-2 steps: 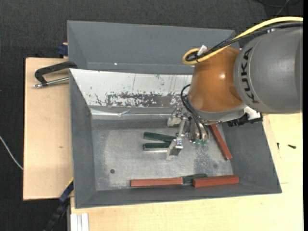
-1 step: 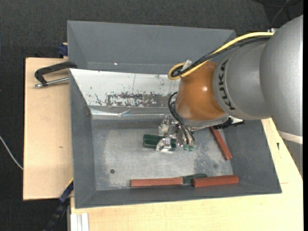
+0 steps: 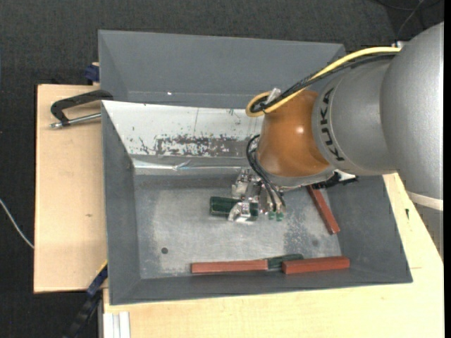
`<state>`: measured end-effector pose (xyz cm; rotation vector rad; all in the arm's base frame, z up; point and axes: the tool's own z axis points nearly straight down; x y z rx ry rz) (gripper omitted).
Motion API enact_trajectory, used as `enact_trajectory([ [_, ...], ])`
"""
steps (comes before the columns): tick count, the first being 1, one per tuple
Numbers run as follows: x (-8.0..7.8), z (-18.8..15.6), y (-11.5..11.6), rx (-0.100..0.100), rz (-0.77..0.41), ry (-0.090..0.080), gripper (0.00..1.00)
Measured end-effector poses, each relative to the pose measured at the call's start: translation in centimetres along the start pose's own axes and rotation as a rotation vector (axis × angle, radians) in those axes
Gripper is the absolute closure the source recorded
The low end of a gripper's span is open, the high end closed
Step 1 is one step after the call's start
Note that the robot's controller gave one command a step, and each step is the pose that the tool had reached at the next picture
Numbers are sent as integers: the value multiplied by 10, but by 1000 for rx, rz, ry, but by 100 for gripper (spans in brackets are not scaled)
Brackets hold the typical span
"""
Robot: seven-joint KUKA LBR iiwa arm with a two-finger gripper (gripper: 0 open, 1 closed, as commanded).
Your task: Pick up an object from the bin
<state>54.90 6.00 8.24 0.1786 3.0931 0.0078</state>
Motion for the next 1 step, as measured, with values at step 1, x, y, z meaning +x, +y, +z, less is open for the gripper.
enact_trajectory([
  [1, -25, -142, -20, 6, 21, 35, 100],
])
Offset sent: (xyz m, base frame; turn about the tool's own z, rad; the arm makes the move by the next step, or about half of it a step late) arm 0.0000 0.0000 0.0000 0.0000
